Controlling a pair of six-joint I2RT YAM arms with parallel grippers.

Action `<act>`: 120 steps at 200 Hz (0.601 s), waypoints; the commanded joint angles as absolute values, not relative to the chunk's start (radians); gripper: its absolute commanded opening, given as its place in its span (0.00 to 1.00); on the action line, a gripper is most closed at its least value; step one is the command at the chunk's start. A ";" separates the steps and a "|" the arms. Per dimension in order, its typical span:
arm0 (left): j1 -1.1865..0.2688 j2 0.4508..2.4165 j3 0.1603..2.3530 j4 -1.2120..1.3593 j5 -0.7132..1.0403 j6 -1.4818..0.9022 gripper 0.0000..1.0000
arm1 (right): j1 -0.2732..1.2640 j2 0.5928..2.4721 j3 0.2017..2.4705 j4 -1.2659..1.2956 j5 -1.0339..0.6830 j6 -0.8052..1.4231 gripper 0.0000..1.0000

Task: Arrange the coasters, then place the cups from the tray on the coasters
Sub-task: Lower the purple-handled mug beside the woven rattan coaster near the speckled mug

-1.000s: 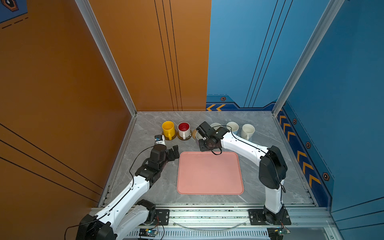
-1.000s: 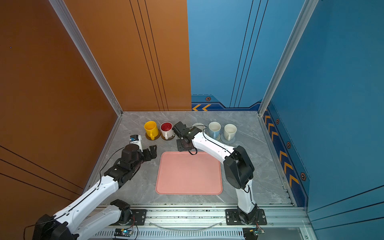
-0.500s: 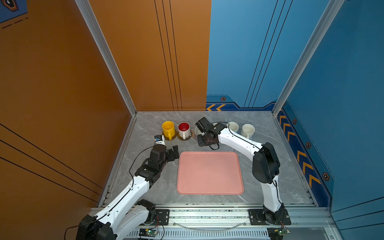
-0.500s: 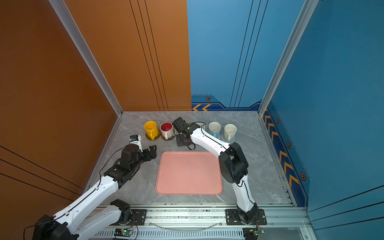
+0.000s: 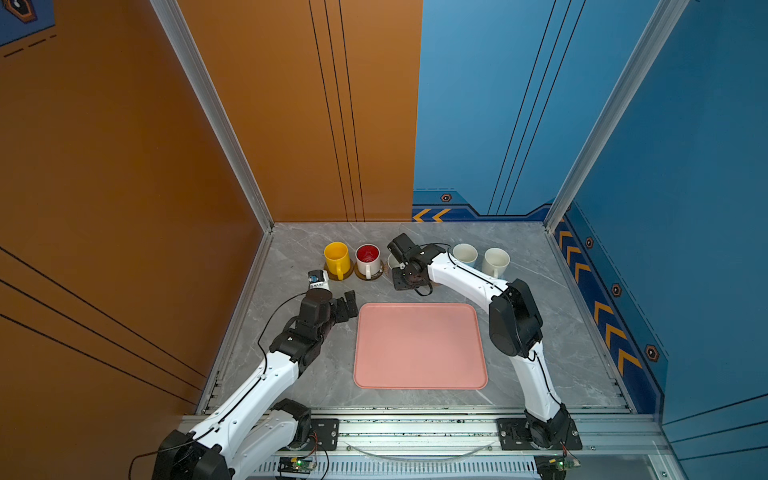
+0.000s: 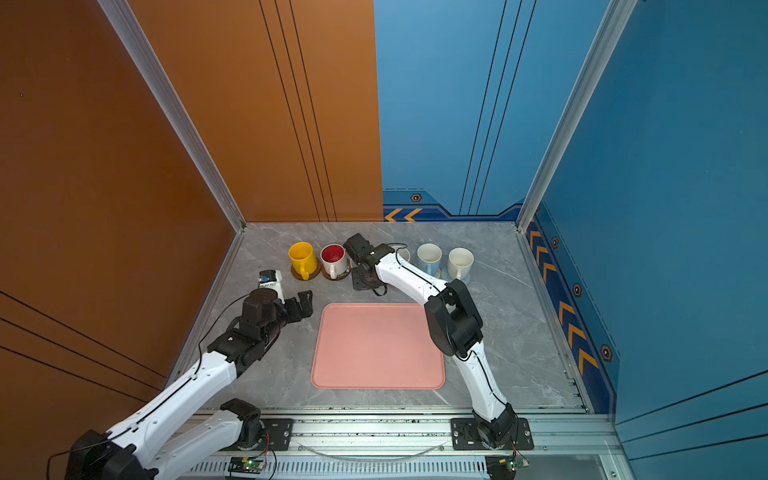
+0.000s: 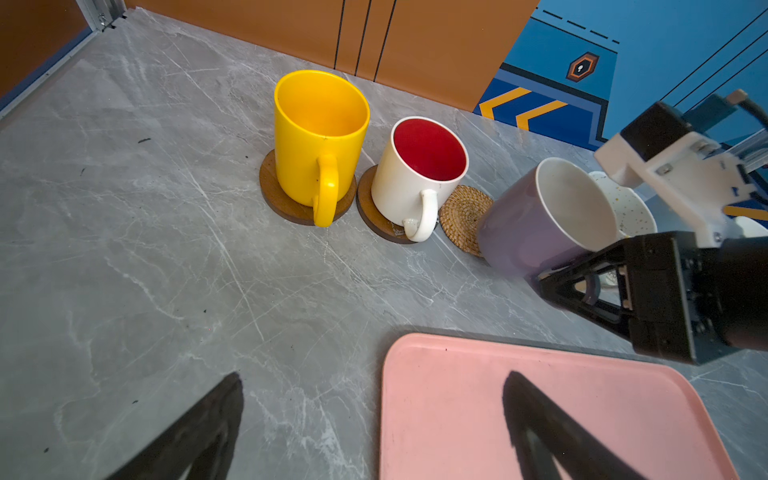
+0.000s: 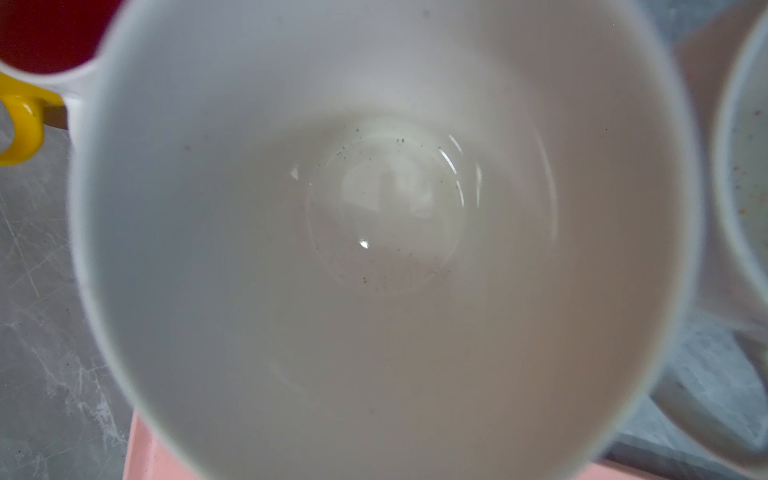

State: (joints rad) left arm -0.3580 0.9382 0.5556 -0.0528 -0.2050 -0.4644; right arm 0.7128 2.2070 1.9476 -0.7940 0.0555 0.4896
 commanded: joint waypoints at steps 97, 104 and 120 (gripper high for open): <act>-0.341 0.941 0.540 -0.062 -0.205 -0.466 0.98 | 0.669 2.282 2.106 -0.802 0.057 0.468 0.00; -0.340 0.942 0.540 -0.062 -0.205 -0.465 0.98 | 0.669 2.286 2.112 -0.802 0.056 0.467 0.00; -0.341 0.942 0.541 -0.062 -0.204 -0.465 0.98 | 0.667 2.292 2.124 -0.802 0.054 0.467 0.00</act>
State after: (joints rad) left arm -0.3515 0.9390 0.5552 -0.0525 -0.2047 -0.4644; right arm 0.6647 2.3028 2.0598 -0.8227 0.0513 0.4820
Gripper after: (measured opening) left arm 0.978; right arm 0.130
